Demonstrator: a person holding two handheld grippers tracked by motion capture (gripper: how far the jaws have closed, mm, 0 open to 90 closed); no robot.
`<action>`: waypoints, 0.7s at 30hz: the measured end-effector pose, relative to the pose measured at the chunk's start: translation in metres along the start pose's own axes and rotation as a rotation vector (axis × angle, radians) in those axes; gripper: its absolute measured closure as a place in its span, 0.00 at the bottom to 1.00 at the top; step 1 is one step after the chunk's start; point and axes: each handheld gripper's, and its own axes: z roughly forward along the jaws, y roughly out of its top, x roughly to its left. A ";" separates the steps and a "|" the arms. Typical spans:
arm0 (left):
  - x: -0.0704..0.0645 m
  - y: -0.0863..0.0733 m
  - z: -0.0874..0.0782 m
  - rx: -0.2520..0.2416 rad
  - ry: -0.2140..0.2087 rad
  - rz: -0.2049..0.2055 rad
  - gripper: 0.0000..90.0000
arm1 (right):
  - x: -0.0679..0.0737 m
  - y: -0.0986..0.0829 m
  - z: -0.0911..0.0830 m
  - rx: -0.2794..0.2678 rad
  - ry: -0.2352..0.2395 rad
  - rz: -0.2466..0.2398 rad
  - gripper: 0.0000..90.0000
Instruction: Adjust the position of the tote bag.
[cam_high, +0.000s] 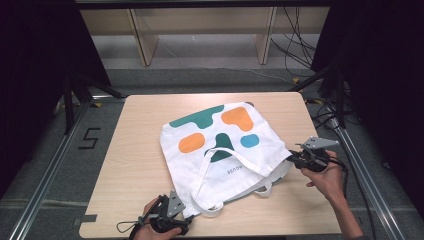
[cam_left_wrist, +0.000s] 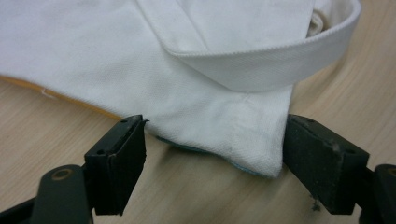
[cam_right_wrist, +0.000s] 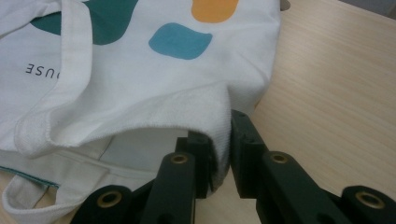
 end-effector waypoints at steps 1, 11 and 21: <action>-0.001 0.001 0.000 0.003 0.012 0.010 0.21 | 0.000 0.000 0.000 0.002 0.005 0.013 0.90; 0.005 0.010 -0.001 -0.032 0.004 0.007 0.34 | -0.001 0.000 0.000 0.001 0.007 0.019 0.90; 0.008 0.009 0.000 -0.026 -0.062 0.054 0.74 | -0.001 0.000 0.001 0.002 0.021 0.016 0.89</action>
